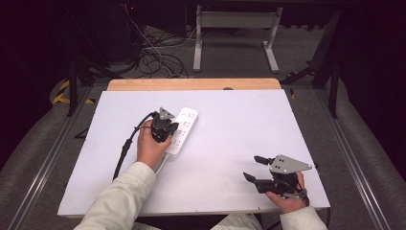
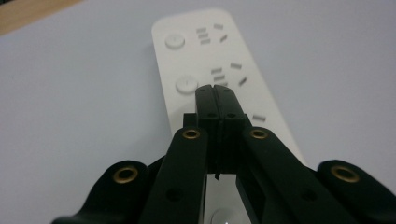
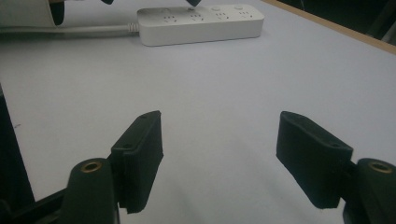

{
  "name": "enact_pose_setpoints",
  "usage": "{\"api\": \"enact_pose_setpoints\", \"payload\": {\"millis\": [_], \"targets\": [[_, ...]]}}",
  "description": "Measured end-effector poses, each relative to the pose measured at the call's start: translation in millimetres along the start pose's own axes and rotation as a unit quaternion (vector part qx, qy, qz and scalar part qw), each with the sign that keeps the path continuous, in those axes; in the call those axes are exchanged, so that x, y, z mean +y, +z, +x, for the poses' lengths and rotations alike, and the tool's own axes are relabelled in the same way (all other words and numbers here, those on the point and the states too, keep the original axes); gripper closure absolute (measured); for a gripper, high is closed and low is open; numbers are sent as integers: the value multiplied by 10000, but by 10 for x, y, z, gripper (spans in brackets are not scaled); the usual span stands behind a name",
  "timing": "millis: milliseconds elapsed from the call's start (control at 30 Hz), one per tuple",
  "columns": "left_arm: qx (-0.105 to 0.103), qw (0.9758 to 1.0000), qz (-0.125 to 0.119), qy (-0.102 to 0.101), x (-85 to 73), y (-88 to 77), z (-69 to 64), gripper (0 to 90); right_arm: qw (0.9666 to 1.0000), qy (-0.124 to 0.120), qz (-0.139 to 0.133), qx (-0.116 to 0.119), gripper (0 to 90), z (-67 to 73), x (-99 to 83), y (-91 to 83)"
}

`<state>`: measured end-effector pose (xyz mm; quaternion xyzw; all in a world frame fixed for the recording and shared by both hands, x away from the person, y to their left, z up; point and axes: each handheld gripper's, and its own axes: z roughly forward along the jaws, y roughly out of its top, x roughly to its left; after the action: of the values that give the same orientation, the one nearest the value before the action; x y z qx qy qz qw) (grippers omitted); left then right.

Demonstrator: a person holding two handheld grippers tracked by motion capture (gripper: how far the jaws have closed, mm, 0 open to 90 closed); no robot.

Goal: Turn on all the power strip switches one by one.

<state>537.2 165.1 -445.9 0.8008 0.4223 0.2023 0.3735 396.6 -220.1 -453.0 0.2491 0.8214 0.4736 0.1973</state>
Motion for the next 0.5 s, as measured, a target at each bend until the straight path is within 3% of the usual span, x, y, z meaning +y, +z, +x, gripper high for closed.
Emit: {"api": "enact_pose_setpoints", "payload": {"millis": [167, 333, 500], "targets": [[-52, 10000, 9, 84, 121, 3, 48, 900, 10000, 12, 1, 26, 322, -6, -1, 9], [-161, 9998, -63, -70, 157, 79, 110, 900, 10000, 34, -17, 25, 322, -16, -7, 0], [-146, 9998, 52, -90, 173, 186, 133, 900, 10000, 32, -24, 34, 322, -15, -5, -2]]}}
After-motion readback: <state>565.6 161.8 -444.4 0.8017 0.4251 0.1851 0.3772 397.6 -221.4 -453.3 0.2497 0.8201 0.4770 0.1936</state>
